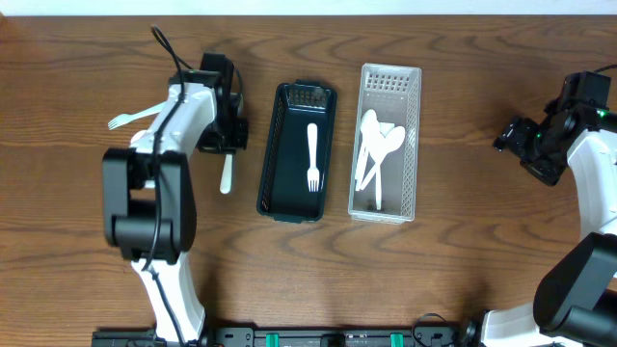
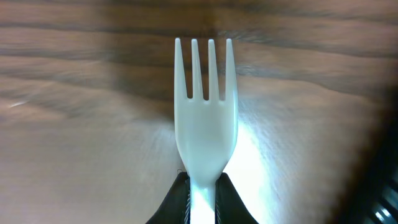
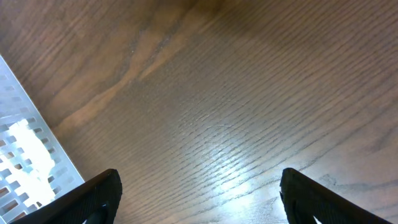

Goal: Pack container
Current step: 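Lower the fork into the black basket and open the gripper, then reach the left gripper to the white spoon and grasp it, then carry the spoon over the black basket and open the left gripper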

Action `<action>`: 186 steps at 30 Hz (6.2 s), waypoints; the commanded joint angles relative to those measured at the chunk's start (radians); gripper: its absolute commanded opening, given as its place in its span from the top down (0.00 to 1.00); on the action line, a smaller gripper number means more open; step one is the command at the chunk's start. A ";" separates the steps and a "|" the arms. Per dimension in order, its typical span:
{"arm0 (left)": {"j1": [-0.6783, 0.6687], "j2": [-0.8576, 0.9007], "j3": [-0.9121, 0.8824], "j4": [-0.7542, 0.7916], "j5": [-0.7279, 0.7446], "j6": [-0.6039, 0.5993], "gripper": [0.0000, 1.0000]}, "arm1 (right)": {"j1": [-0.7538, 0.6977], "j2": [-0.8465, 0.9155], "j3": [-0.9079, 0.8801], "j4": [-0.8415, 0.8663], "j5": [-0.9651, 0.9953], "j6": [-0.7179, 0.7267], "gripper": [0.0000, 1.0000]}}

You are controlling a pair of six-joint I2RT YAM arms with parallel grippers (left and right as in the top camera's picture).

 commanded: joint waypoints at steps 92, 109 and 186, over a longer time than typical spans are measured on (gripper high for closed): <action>0.393 0.180 0.111 0.141 -0.105 0.964 0.43 | -0.005 0.007 -0.002 -0.006 -0.001 -0.038 0.14; 0.390 0.198 0.111 0.013 -0.015 0.807 0.46 | -0.005 0.007 -0.002 -0.005 -0.001 -0.038 0.14; -0.087 -0.213 0.132 -0.038 -0.248 -0.273 0.23 | -0.005 0.006 -0.002 -0.002 -0.012 -0.035 0.11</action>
